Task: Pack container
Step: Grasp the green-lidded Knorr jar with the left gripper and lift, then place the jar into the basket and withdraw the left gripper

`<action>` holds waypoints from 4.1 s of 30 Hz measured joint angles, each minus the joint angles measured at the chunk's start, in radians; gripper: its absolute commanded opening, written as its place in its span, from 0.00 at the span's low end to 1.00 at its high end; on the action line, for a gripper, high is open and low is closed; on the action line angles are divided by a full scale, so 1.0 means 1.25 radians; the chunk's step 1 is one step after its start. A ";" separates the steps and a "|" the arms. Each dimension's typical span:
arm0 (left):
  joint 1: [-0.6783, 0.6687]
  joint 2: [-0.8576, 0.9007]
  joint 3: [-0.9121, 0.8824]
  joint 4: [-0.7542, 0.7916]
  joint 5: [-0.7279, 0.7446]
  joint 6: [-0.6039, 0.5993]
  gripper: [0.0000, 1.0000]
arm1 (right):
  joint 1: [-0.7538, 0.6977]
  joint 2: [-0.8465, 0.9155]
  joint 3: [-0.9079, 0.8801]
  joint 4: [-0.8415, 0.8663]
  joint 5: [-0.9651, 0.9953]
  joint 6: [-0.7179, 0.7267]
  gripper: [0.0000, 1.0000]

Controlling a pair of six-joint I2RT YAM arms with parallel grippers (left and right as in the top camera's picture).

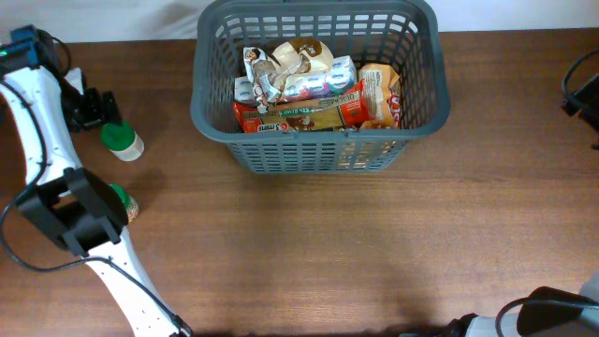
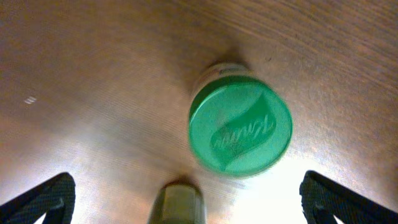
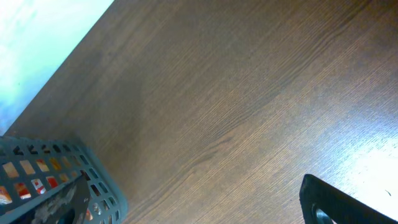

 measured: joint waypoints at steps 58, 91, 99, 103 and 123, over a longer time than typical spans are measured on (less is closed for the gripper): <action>-0.133 -0.009 0.489 -0.028 0.072 0.094 0.02 | 0.000 0.000 0.000 0.000 0.000 0.003 0.99; -0.656 -0.135 -0.244 0.052 -0.030 0.733 0.02 | 0.000 0.000 0.000 0.000 0.000 0.002 0.99; -0.648 -0.135 -0.321 0.096 -0.038 0.732 0.66 | 0.000 0.000 0.000 0.000 0.000 0.002 0.99; -0.646 -0.135 -0.316 0.107 -0.054 0.711 0.99 | 0.000 0.000 0.000 0.000 0.000 0.002 0.99; -0.446 -0.291 0.408 -0.088 -0.143 0.249 0.99 | 0.000 0.000 0.000 0.000 -0.001 0.003 0.99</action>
